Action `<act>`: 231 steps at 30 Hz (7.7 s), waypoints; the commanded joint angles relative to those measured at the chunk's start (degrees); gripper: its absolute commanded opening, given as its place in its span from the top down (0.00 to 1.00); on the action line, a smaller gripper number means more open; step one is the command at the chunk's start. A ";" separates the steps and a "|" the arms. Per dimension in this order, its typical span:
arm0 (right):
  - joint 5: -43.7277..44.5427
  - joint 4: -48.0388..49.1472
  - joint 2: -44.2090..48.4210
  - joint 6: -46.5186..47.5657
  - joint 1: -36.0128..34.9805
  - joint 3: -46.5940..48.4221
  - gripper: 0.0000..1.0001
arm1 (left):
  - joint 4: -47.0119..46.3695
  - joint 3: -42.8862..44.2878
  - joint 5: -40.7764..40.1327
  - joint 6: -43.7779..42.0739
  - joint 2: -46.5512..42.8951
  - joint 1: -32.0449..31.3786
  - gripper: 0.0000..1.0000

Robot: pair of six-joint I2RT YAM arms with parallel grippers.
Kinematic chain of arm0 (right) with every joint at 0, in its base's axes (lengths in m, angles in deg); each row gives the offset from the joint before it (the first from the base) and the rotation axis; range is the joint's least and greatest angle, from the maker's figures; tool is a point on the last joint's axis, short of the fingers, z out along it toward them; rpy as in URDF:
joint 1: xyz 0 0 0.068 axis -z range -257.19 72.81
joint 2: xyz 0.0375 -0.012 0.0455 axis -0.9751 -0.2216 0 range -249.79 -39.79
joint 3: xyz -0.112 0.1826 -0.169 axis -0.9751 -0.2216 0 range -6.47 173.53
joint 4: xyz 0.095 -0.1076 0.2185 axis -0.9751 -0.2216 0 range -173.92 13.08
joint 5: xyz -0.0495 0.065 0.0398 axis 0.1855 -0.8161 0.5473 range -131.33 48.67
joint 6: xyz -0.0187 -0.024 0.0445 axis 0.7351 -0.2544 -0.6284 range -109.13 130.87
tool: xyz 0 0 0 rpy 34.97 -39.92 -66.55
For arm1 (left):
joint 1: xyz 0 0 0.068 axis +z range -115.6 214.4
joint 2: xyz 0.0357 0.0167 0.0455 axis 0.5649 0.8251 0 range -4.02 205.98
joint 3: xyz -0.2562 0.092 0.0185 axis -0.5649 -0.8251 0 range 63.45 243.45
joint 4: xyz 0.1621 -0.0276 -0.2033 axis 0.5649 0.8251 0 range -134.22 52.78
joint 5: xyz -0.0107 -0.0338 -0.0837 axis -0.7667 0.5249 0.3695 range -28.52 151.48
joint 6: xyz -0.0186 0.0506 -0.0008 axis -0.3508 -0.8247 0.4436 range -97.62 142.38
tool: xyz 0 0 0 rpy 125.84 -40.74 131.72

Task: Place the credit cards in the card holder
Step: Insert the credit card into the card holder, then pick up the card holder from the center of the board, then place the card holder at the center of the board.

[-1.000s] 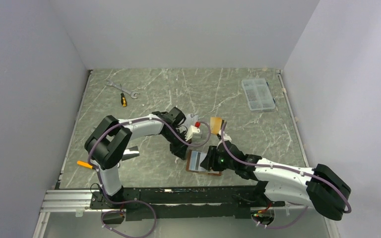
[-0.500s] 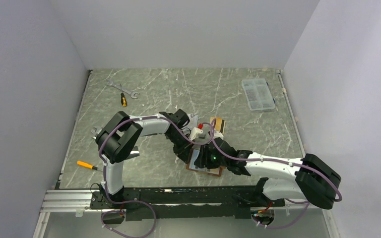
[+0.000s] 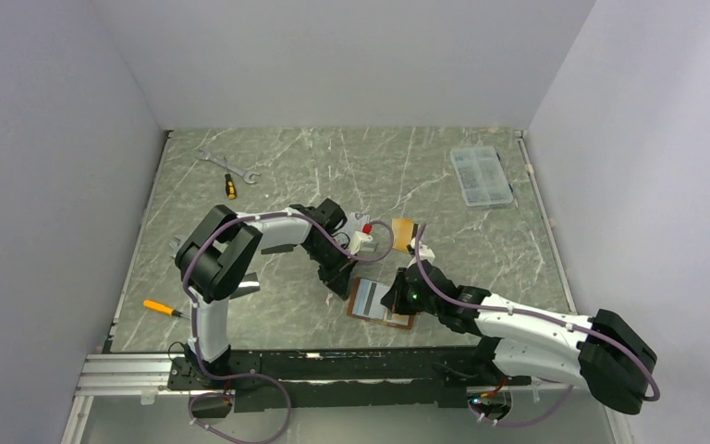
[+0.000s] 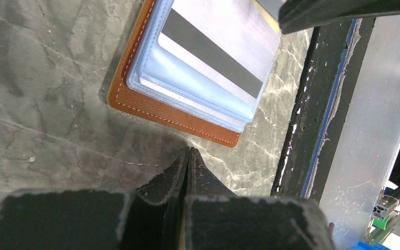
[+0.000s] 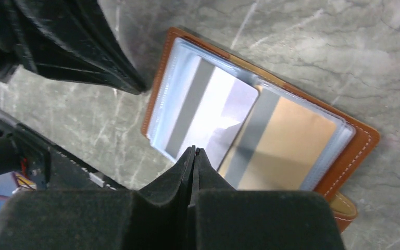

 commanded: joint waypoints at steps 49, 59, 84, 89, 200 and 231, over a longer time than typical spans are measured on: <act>3.99 -22.24 9.30 -7.63 3.36 5.88 0.22 | 6.51 2.19 -7.22 -2.00 -12.56 4.17 0.44; 0.42 -28.84 31.46 -19.86 3.57 -5.68 0.00 | 16.78 5.03 -10.63 -6.12 -23.99 11.03 0.01; -0.35 -10.64 30.41 -24.14 5.01 -17.90 0.40 | 4.19 -8.92 -10.41 -5.72 -28.15 15.02 0.01; 0.88 -6.85 31.46 -25.49 5.11 -19.95 0.55 | 3.04 -7.34 -10.21 -4.94 -23.05 12.13 0.01; -0.81 8.23 -6.33 -5.02 2.74 -5.27 0.48 | 3.73 3.52 -13.68 -6.34 -2.67 -4.26 0.01; 47.71 10.06 -22.07 12.35 -27.79 8.05 0.55 | 13.05 8.90 -4.24 -16.52 1.33 -2.58 0.01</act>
